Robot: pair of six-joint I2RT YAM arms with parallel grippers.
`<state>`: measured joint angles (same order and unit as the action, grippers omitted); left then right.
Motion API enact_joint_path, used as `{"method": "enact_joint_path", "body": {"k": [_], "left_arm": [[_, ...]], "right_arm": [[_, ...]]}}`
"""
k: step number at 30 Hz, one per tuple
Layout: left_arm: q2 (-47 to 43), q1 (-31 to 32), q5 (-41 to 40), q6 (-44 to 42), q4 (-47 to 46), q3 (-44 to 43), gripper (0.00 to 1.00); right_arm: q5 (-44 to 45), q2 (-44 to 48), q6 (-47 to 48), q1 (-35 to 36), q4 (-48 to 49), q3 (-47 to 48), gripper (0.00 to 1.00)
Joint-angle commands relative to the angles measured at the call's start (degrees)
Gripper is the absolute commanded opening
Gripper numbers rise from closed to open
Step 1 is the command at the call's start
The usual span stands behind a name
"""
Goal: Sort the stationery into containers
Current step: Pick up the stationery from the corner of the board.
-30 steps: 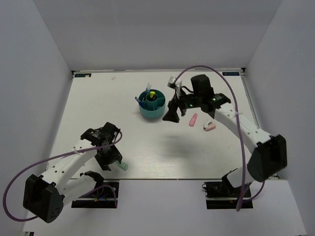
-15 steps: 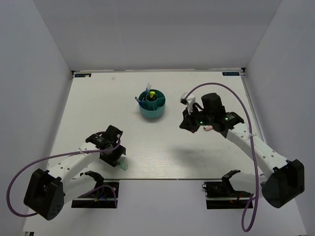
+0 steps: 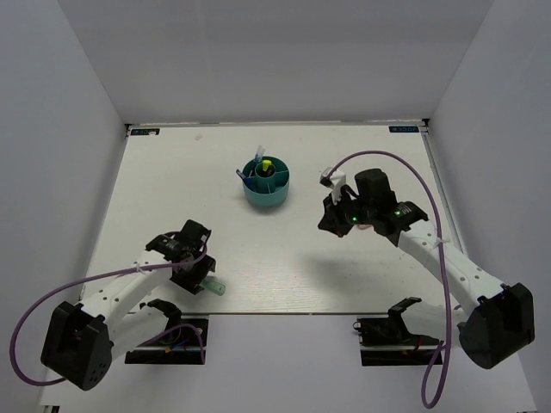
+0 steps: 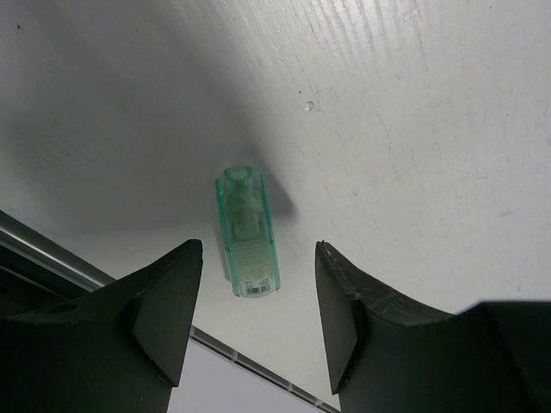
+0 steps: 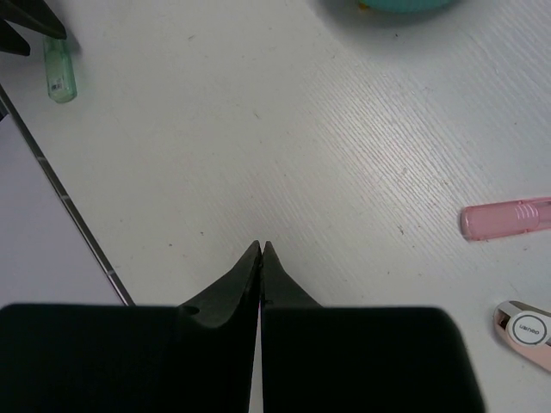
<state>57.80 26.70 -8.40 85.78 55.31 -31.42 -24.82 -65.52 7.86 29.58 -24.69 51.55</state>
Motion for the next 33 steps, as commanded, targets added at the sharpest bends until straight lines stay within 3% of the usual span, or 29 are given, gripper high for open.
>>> {"method": "enact_joint_path", "body": {"k": [1, 16, 18, 22, 23, 24, 26, 27, 28, 31, 33], "left_arm": [[-1.2, -0.6, -0.6, -0.5, 1.2, 0.4, 0.66], [5.9, -2.8, 1.1, 0.3, -5.5, 2.1, 0.63], [7.4, -2.7, 1.4, 0.5, -5.7, 2.3, 0.58], [9.5, -2.7, 2.2, 0.5, -7.3, 2.9, 0.39], [9.5, -2.8, 2.9, 0.4, -7.6, 2.9, 0.33], [10.0, -2.9, 3.2, -0.4, -8.1, 2.8, 0.2], [10.2, -2.7, 4.5, -1.5, -8.8, 1.9, 0.04], [10.1, -2.8, 4.6, -2.7, -9.1, 1.5, 0.0], [10.2, -2.8, 5.1, -3.4, -8.9, 0.8, 0.0], [10.5, -1.5, 3.6, -7.9, -7.6, -7.0, 0.0], [11.4, -0.4, -0.7, -13.4, -4.9, -15.9, 0.0]], "right_arm": [[0.4, 1.4, -0.6, -0.6, 2.2, -0.6, 0.01], [-0.6, 3.4, -1.3, -2.4, 3.0, -2.3, 0.03], [-0.8, 3.6, -1.4, -2.5, 2.8, -2.3, 0.03], [-1.1, 4.1, -1.4, -3.3, 3.1, -2.6, 0.03], [-1.4, 4.4, -1.6, -3.4, 3.2, -2.7, 0.03], [-1.5, 4.5, -1.7, -3.5, 3.1, -2.8, 0.03], [-1.8, 4.7, -1.7, -3.8, 3.2, -3.1, 0.03], [-2.0, 4.8, -1.7, -4.2, 3.2, -3.2, 0.03], [-2.0, 4.8, -1.7, -4.2, 3.3, -3.2, 0.04], [-2.7, 4.5, -0.9, -4.4, 3.0, -3.3, 0.31], [-2.7, 4.6, -0.5, -4.8, 2.6, -3.0, 0.35]]}}
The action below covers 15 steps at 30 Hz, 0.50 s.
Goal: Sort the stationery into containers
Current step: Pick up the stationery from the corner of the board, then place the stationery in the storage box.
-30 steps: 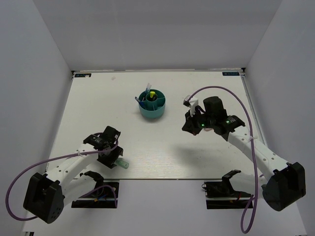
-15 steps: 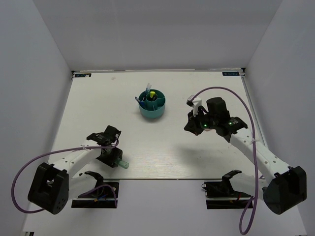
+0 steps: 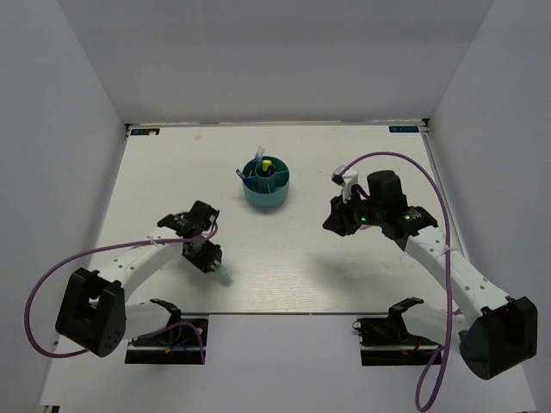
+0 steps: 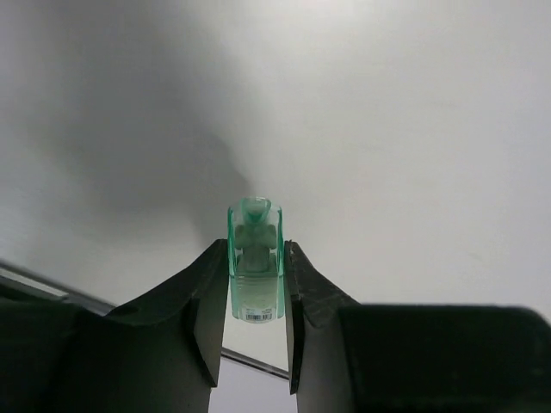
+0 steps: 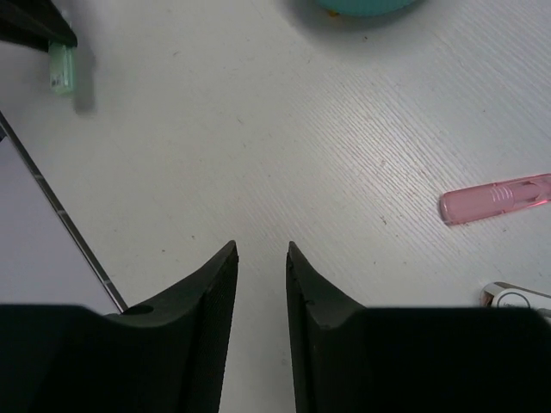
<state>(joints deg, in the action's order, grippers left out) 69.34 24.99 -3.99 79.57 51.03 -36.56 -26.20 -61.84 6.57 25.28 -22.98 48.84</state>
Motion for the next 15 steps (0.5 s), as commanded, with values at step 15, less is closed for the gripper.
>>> {"method": "enact_joint_path", "body": {"k": [15], "left_arm": [[25.9, 20.5, -31.3, -52.2, -10.0, -54.4, 0.0]], "right_arm": [[6.5, 0.9, 2.1, -1.6, 2.8, -1.6, 0.0]]}}
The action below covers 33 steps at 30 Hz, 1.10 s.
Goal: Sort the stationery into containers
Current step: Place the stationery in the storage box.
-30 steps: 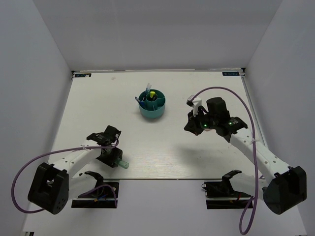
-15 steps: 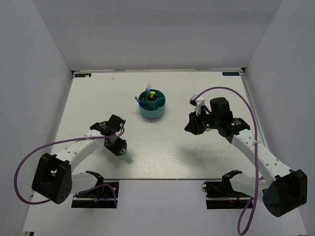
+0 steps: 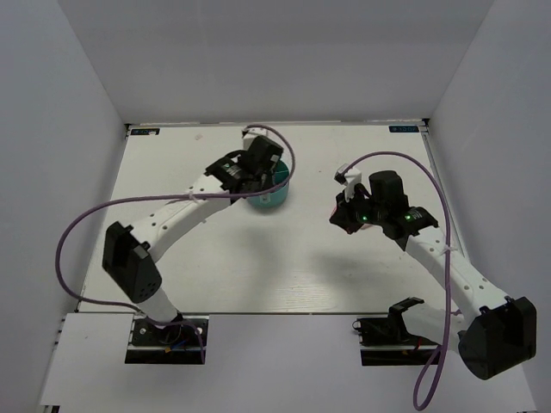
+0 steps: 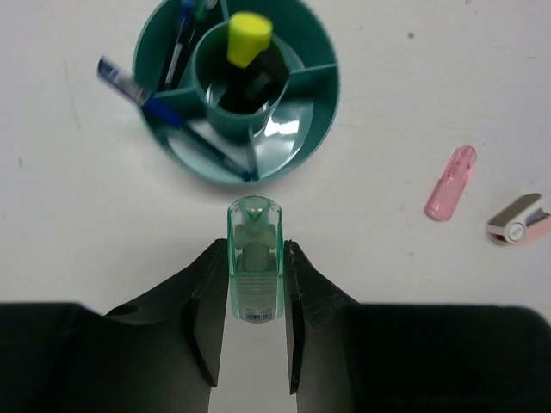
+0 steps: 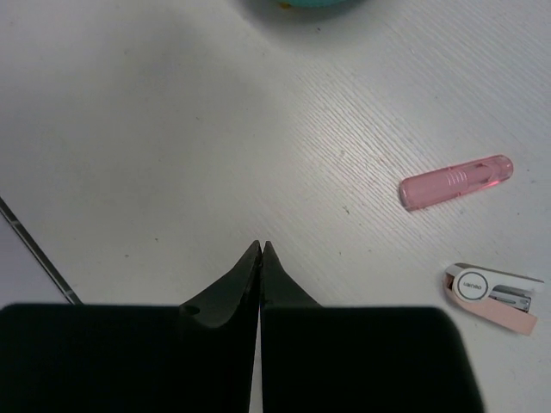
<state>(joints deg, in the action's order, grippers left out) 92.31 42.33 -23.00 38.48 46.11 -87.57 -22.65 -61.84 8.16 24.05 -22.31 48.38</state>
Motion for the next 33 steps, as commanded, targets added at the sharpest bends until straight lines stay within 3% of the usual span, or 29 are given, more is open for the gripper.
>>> {"method": "enact_joint_path", "body": {"k": [1, 4, 8, 16, 22, 33], "left_arm": [[3.7, 4.3, -13.7, -11.6, -6.2, -3.8, 0.0], [6.5, 7.4, -22.1, -14.0, -16.1, -3.9, 0.0], [10.7, 9.2, -31.2, -18.5, -22.0, -5.2, 0.0], [15.3, 9.6, -38.7, -21.3, -33.7, -3.0, 0.0], [17.6, 9.4, -40.3, -20.4, -38.6, -1.1, 0.0], [20.0, 9.4, -39.4, -13.7, -36.5, -0.5, 0.0]], "right_arm": [[3.4, 0.8, 0.5, -0.4, 2.0, -1.1, 0.0], [4.8, 0.5, 0.4, -0.4, 2.5, -1.2, 0.0], [7.0, 0.6, 0.3, -0.8, 3.1, -1.5, 0.0], [7.4, 0.4, -0.3, -1.5, 3.5, -1.9, 0.0], [7.9, 0.5, -0.4, -2.2, 3.6, -2.0, 0.0], [7.9, 0.6, -0.6, -3.3, 3.3, -1.9, 0.0]]}}
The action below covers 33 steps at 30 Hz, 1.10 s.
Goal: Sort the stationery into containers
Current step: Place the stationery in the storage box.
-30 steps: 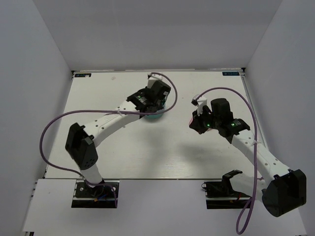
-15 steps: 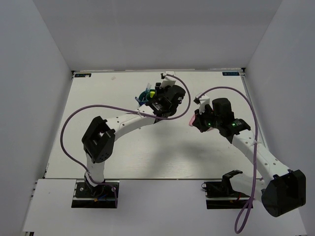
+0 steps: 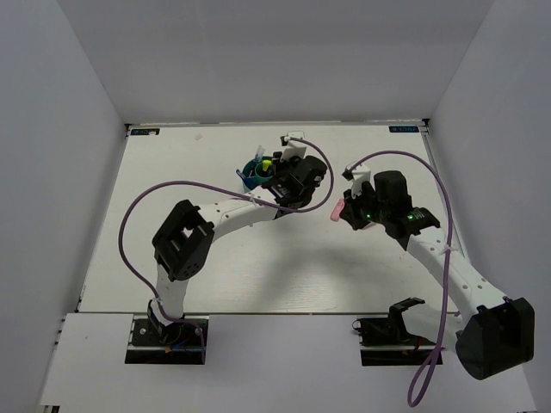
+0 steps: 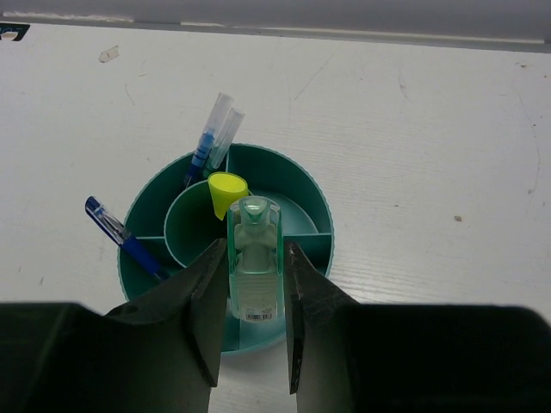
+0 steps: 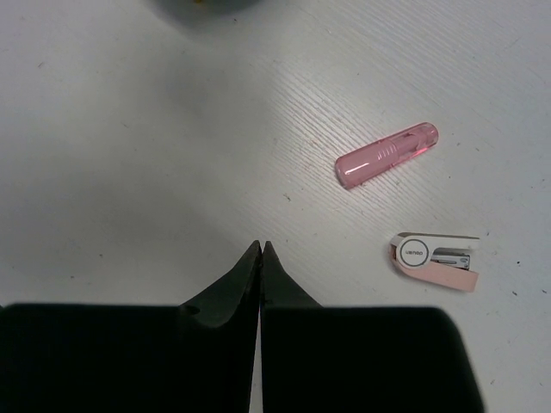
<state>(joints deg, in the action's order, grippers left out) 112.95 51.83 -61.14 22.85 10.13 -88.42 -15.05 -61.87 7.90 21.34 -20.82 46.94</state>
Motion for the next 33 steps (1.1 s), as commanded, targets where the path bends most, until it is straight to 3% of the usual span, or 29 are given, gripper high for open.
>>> {"method": "enact_joint_path", "body": {"k": [1, 26, 30, 31, 32, 33], "left_arm": [[-0.4, -0.2, -1.3, 2.0, -0.6, 0.4, 0.0], [2.7, -0.9, -2.0, 4.3, -2.1, 3.4, 0.0], [2.3, -0.9, -1.7, 5.8, -0.5, 3.7, 0.41], [2.0, -0.9, -1.5, 6.0, -0.2, 3.7, 0.55], [2.0, -1.0, -1.3, 6.1, 0.2, 3.6, 0.61], [1.6, -0.9, -1.3, 6.5, 0.5, 3.6, 0.68]], "right_arm": [[0.0, 0.7, -0.3, -0.6, 1.7, -0.4, 0.0], [-4.2, 0.8, -0.4, -3.9, 0.8, -0.3, 0.0], [-4.7, 0.6, -0.3, -4.0, 0.6, -0.2, 0.0], [-4.8, 0.4, -0.3, -4.3, 0.4, -0.1, 0.0], [-4.8, 0.4, -0.3, -4.1, 0.3, -0.2, 0.04], [-5.1, 0.3, -0.3, -4.4, 0.2, 0.1, 0.15]]}}
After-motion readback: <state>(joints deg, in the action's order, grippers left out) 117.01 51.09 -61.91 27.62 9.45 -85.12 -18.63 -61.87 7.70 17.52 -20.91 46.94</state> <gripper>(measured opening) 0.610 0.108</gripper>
